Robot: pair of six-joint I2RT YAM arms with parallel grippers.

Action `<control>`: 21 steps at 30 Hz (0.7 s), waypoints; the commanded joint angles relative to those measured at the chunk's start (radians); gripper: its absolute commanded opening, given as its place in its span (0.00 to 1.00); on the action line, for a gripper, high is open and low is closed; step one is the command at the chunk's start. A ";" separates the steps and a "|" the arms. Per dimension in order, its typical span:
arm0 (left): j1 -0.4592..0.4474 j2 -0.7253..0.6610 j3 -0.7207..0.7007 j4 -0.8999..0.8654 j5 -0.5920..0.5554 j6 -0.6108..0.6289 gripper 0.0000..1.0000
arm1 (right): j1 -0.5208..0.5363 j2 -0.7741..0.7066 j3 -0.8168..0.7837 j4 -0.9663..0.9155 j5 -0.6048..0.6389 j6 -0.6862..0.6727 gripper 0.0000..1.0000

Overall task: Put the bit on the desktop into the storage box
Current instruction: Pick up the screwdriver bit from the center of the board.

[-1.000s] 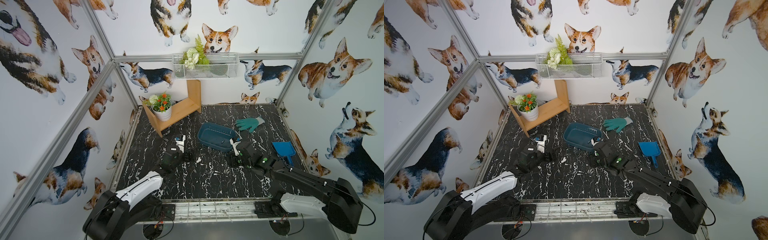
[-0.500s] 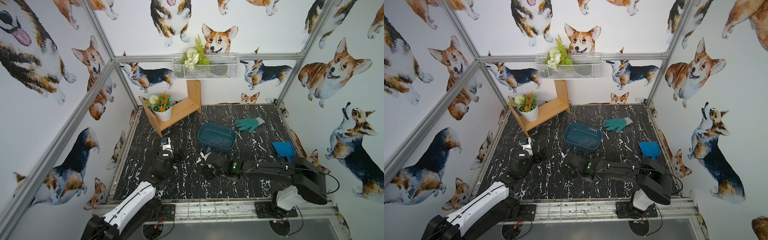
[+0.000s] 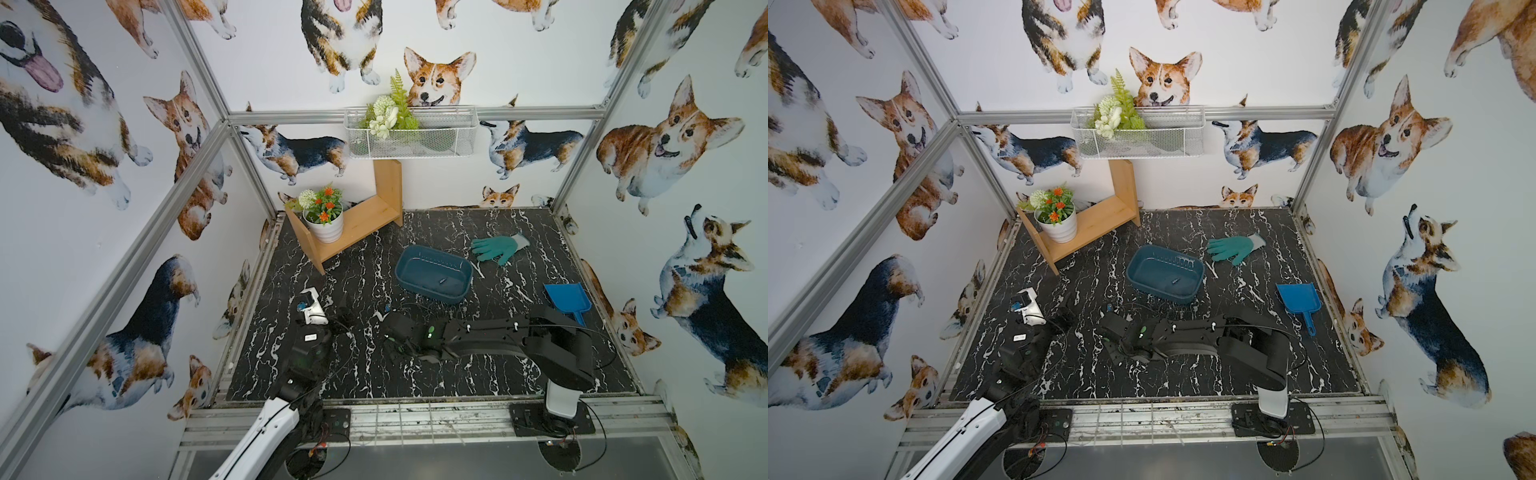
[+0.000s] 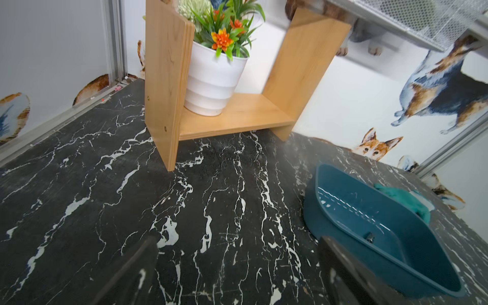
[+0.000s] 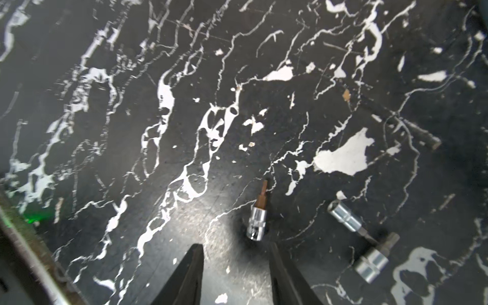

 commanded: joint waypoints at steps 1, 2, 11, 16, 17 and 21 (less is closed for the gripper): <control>0.001 -0.027 -0.007 0.012 -0.012 0.012 1.00 | 0.004 0.030 0.022 -0.015 0.025 0.008 0.43; 0.001 -0.024 -0.006 0.012 -0.011 0.012 1.00 | 0.004 0.042 0.030 -0.018 0.027 0.008 0.43; 0.000 0.057 0.019 0.026 0.018 0.015 1.00 | 0.004 0.098 0.065 -0.050 0.068 0.007 0.38; 0.001 0.062 0.019 0.031 0.024 0.017 1.00 | 0.003 0.117 0.069 -0.050 0.080 0.004 0.33; 0.001 0.061 0.018 0.031 0.024 0.018 1.00 | 0.004 0.121 0.072 -0.053 0.082 0.003 0.32; 0.001 0.055 0.015 0.031 0.025 0.020 1.00 | 0.004 0.137 0.087 -0.074 0.082 0.004 0.22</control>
